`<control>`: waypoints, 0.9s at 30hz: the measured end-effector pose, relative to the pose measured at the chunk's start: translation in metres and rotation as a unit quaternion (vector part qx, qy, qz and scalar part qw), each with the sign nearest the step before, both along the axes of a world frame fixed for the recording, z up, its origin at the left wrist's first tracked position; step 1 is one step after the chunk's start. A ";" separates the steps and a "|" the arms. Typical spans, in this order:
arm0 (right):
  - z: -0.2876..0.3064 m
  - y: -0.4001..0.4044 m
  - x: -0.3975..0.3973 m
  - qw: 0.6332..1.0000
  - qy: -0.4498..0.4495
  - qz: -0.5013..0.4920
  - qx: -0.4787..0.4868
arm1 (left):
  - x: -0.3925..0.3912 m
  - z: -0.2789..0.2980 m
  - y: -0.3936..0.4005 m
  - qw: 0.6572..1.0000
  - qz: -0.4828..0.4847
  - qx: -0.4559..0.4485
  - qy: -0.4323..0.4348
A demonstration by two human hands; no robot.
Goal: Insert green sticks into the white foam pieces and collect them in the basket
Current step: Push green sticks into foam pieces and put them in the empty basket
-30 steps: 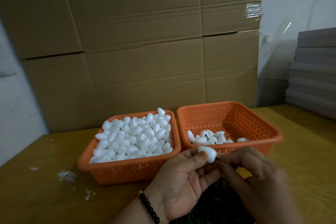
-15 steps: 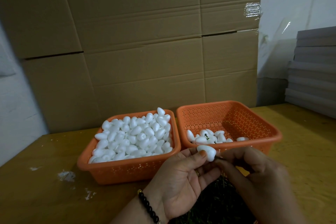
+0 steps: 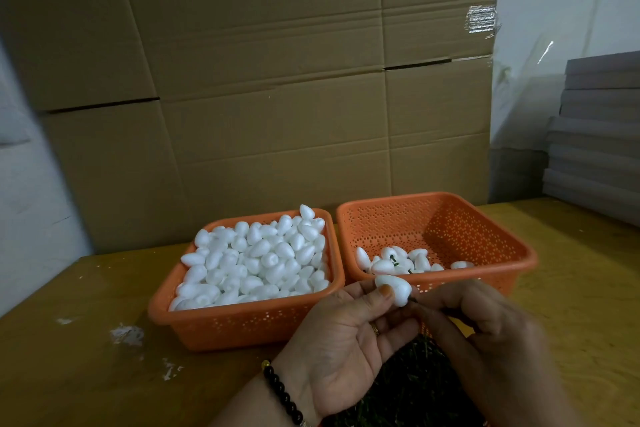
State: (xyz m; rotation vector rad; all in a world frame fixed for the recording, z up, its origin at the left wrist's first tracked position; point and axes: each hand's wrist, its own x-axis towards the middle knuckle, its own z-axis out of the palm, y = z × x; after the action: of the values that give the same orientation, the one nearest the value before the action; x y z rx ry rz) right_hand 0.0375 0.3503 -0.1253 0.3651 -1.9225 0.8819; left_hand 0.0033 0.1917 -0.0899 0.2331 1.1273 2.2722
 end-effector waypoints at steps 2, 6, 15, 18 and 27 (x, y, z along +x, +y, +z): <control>0.000 0.000 0.000 1.000 -0.001 -0.002 0.002 | 0.000 0.000 0.000 1.000 0.003 -0.002 0.000; 0.000 -0.001 0.000 1.000 -0.003 -0.007 0.000 | 0.001 0.000 0.001 1.000 -0.001 -0.002 -0.002; 0.000 -0.004 -0.003 1.000 0.027 -0.015 -0.003 | 0.002 0.001 0.001 1.000 -0.007 0.015 -0.015; 0.000 -0.005 -0.004 0.999 0.031 -0.016 -0.002 | 0.002 0.000 0.002 1.000 0.002 0.007 -0.014; -0.002 -0.005 -0.007 0.999 0.036 -0.019 -0.010 | 0.001 -0.003 0.003 1.000 0.004 0.015 -0.019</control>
State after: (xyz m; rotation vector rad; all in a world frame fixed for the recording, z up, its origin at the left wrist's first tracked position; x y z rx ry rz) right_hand 0.0305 0.3457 -0.1277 0.3429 -1.8485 0.8507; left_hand 0.0046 0.1944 -0.0925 0.1959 1.0774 2.2921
